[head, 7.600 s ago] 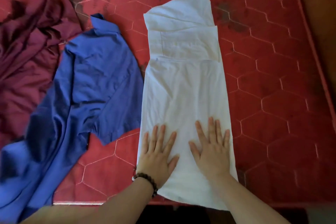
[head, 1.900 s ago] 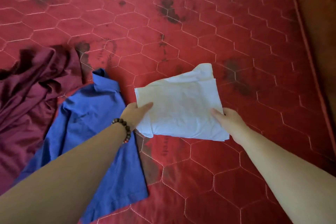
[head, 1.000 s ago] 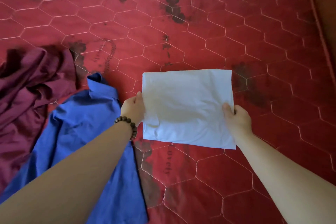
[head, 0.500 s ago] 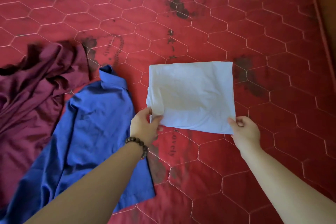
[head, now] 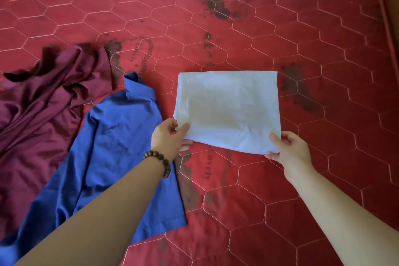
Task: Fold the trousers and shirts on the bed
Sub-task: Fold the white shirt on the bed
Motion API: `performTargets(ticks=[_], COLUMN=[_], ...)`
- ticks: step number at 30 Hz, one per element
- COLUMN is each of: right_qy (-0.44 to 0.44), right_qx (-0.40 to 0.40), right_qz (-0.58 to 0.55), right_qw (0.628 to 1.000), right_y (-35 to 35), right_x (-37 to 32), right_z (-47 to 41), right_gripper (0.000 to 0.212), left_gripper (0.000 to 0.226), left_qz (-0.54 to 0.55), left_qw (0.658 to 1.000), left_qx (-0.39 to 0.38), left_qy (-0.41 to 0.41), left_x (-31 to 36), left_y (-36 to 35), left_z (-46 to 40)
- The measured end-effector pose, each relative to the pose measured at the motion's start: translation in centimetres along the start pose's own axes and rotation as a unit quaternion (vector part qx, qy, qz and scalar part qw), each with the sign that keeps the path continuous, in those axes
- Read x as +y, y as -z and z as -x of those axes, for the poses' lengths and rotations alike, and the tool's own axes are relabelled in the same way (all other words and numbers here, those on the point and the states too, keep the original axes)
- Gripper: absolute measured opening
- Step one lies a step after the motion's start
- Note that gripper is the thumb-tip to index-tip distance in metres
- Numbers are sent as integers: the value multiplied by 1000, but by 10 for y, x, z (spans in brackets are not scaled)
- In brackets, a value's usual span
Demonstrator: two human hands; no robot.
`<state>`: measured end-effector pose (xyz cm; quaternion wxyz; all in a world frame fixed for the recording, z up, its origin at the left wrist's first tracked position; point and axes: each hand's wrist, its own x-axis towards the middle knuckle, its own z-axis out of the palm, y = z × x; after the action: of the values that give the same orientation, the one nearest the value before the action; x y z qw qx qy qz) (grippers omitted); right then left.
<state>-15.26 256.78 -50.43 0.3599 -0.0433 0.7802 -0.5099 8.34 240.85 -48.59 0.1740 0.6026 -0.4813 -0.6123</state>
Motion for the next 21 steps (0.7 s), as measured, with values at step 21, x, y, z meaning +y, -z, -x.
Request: performTargets(ticks=[21], right_qy=[5], right_qx=[39], right_qz=[137], right_qw=[990], right_y=[1], right_x=[2], right_z=[1], right_gripper=[36], left_gripper=[26], left_qz=[8], left_qw=[1000], left_qx=[19], left_qy=[13], left_x=[-10], left_y=[-7], left_z=[-4])
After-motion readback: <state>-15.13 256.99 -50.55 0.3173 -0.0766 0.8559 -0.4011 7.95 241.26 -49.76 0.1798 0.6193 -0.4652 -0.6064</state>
